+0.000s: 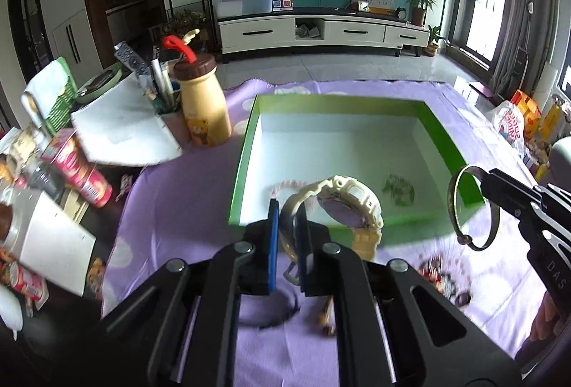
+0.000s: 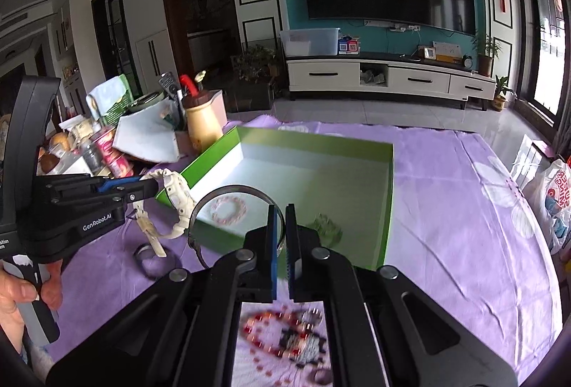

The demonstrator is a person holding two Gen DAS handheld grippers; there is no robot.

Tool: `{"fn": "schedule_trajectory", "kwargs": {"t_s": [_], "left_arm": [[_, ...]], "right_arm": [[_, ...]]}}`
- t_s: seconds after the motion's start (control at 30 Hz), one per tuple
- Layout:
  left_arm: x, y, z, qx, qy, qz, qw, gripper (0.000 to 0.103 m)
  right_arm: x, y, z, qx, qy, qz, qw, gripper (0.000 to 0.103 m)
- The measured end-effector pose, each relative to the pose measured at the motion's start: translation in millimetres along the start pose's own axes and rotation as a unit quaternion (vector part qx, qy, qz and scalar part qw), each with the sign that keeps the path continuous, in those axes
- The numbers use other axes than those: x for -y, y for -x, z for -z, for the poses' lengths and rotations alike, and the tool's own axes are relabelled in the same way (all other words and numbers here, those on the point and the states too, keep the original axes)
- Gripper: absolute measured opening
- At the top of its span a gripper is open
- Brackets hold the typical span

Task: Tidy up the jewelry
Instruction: 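Carry the watch and bangle into the green box and open both tools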

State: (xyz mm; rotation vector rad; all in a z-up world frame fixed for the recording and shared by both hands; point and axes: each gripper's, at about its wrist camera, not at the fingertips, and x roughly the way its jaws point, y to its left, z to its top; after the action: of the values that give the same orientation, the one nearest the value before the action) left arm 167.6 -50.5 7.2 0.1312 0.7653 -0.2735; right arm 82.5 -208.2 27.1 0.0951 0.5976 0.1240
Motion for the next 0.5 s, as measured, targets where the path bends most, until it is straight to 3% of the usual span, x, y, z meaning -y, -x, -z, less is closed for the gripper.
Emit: {"fn": "schedule_trajectory", "kwargs": {"t_s": [0.2, 0.5], "left_arm": [[-1.2, -44.0, -29.5, -0.026, 0.016, 0.006, 0.9995, 0.008], [-8.0, -110.4, -41.2, -0.086, 0.037, 0.013, 0.9955, 0.01]], "right_arm": [[10.7, -42.5, -19.7, -0.02, -0.005, 0.011, 1.0, 0.004], [14.9, -110.8, -20.4, -0.091, 0.004, 0.03, 0.995, 0.004]]}}
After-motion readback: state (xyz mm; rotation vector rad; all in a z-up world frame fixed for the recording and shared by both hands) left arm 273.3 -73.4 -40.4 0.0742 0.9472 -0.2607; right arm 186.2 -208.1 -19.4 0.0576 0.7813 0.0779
